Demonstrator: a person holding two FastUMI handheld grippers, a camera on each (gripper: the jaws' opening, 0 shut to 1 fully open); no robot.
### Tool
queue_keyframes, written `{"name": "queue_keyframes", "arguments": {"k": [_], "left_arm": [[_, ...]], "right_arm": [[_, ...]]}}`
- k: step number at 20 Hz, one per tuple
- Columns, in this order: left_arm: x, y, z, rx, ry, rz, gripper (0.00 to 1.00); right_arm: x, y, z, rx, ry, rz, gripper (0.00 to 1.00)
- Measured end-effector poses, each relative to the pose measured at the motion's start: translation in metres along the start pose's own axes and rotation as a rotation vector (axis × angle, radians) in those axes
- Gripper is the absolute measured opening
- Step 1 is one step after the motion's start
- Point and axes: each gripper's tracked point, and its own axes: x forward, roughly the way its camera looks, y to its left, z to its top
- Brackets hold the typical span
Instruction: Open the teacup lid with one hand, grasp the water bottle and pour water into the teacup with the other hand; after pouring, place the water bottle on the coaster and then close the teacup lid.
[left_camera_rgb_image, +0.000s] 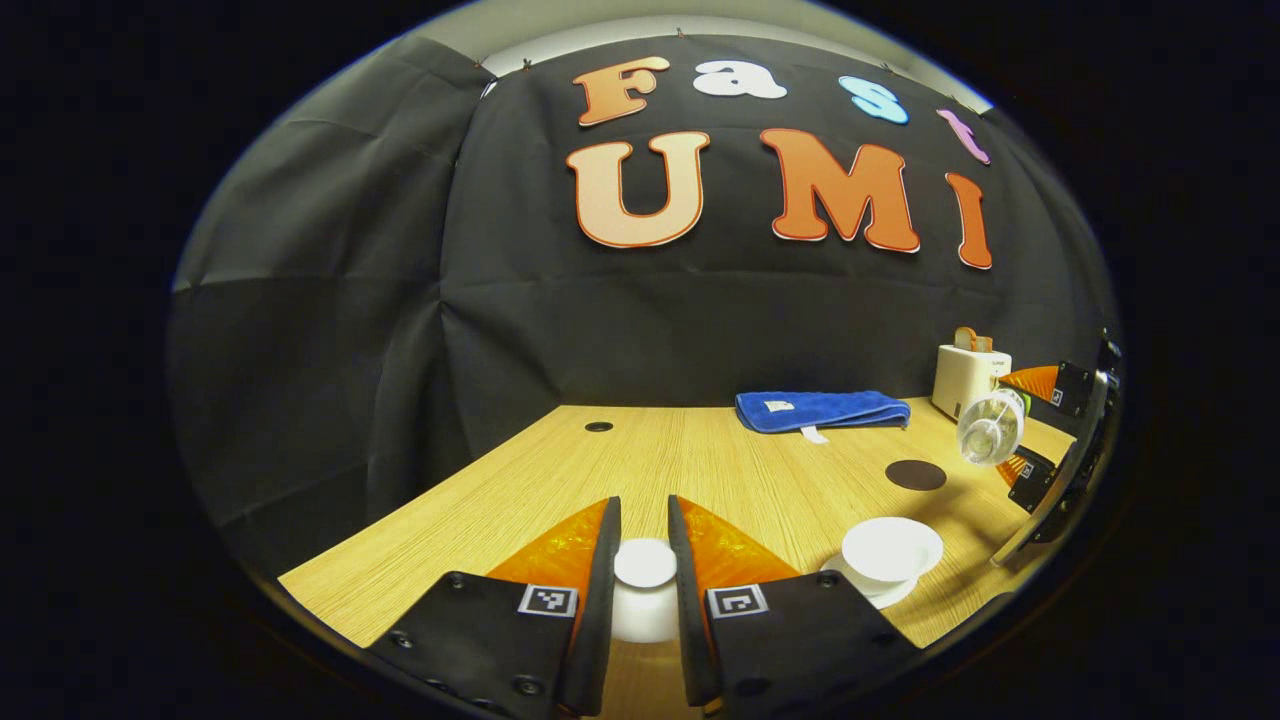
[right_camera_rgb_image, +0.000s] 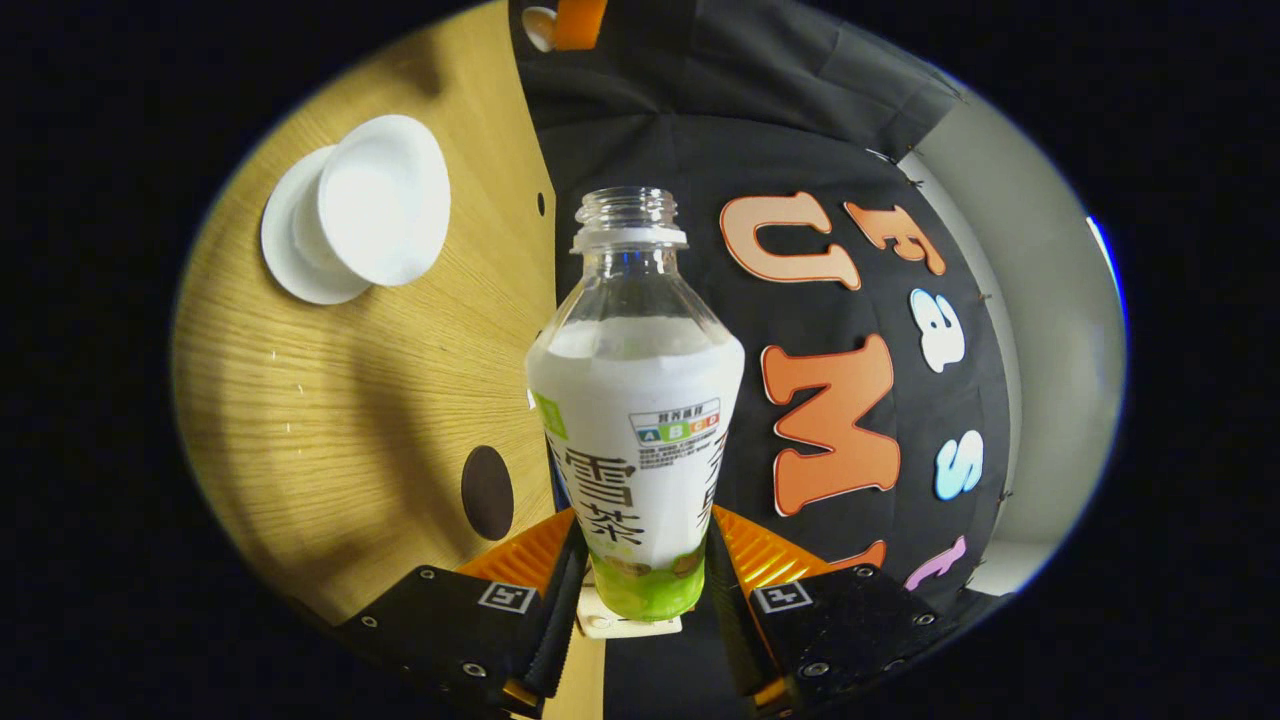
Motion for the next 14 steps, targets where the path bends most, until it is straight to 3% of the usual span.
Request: {"name": "queue_keyframes", "arguments": {"k": [14], "left_arm": [[-0.001,0.001,-0.008,-0.008,0.013,0.002,0.34]], "right_arm": [[0.004,-0.008,0.019,-0.184,-0.085,-0.058,0.64]]}}
